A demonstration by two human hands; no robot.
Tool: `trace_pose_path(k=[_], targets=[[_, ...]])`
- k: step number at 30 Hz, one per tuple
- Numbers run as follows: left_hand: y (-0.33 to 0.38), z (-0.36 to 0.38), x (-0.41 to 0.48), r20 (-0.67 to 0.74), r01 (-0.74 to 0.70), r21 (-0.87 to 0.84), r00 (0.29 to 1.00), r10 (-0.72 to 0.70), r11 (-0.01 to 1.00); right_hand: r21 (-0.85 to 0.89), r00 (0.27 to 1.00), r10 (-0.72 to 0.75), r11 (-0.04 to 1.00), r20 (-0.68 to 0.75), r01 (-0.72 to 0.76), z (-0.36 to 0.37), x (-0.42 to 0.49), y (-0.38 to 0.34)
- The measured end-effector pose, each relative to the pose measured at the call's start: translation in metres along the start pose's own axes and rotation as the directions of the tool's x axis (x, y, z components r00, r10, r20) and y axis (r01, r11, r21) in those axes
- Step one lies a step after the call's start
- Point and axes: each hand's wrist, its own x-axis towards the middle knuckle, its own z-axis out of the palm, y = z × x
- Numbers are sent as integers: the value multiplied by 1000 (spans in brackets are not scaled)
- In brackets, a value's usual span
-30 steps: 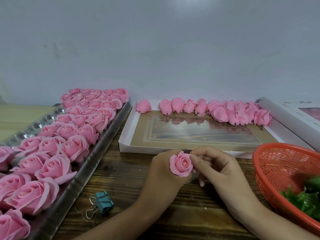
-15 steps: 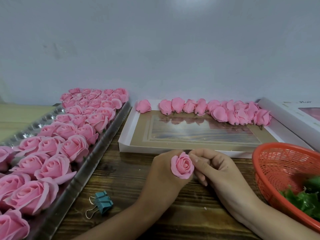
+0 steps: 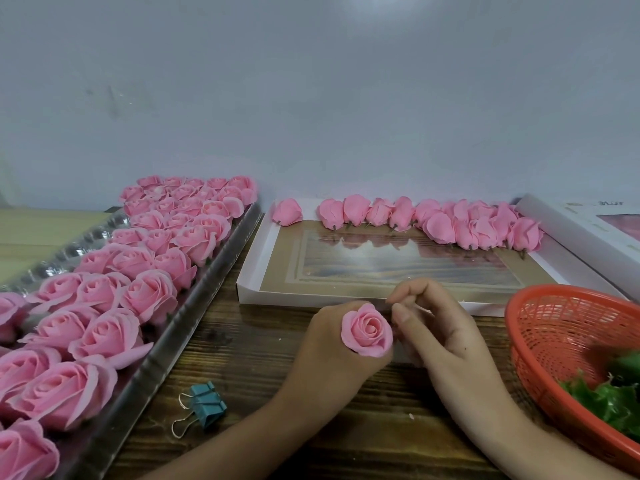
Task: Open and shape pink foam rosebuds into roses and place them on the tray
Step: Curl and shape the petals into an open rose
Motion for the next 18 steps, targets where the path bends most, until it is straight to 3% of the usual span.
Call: trace_pose_path(k=[6,15,18], targets=[[4,-2,0,31,39,-28,999,-38,999,-28,996,-86,996,29,87,4,0,-4],[8,-3,3,65,88,-47,994,-85,995,-89,997,-62,994,45,65,3,1,-4],[6,-2,1,18,31,-45,999,-30,999,-31,999,-39,999,26,40,3,0,-2]])
